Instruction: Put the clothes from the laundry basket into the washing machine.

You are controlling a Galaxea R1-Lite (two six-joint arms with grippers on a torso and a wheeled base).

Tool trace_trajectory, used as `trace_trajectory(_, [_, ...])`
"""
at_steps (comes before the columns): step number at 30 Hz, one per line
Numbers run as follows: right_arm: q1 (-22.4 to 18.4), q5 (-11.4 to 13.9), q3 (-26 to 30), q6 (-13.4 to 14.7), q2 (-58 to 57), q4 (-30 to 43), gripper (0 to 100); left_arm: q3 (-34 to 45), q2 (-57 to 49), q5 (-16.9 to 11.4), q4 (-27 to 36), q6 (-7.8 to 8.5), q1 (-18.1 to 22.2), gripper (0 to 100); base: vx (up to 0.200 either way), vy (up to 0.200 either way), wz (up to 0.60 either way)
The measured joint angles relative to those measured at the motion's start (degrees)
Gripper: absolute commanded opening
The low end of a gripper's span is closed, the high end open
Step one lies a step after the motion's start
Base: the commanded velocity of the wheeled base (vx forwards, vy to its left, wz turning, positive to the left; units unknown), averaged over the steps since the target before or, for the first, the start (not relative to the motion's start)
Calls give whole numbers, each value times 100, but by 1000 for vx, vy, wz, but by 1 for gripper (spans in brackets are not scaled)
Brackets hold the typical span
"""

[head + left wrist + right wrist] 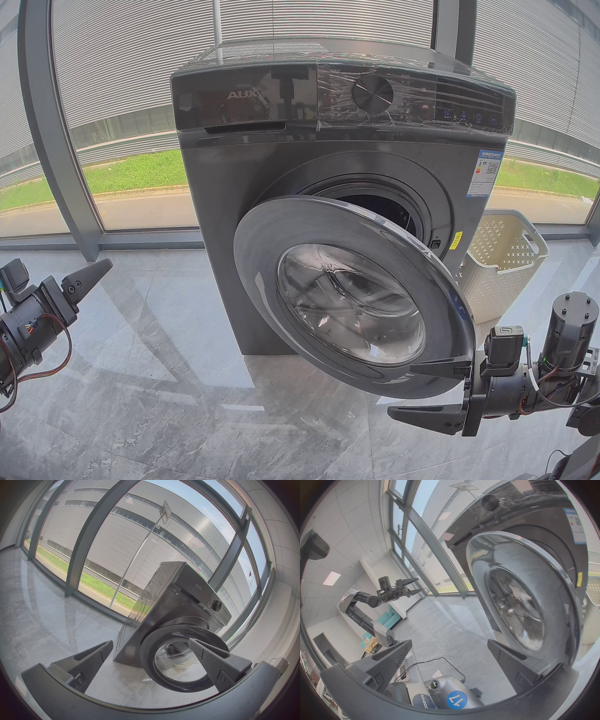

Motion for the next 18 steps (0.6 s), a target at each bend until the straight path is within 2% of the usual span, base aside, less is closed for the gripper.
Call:
trace_trajectory(8, [-523, -473, 50, -7, 107, -5, 100, 10, 16, -2, -17, 0, -5, 100, 0, 0, 0])
trace_trajectory(18, [-1452, -533, -438, -62, 516, -5, 100, 52, 5, -2, -22, 0, -6, 100, 0, 0, 0])
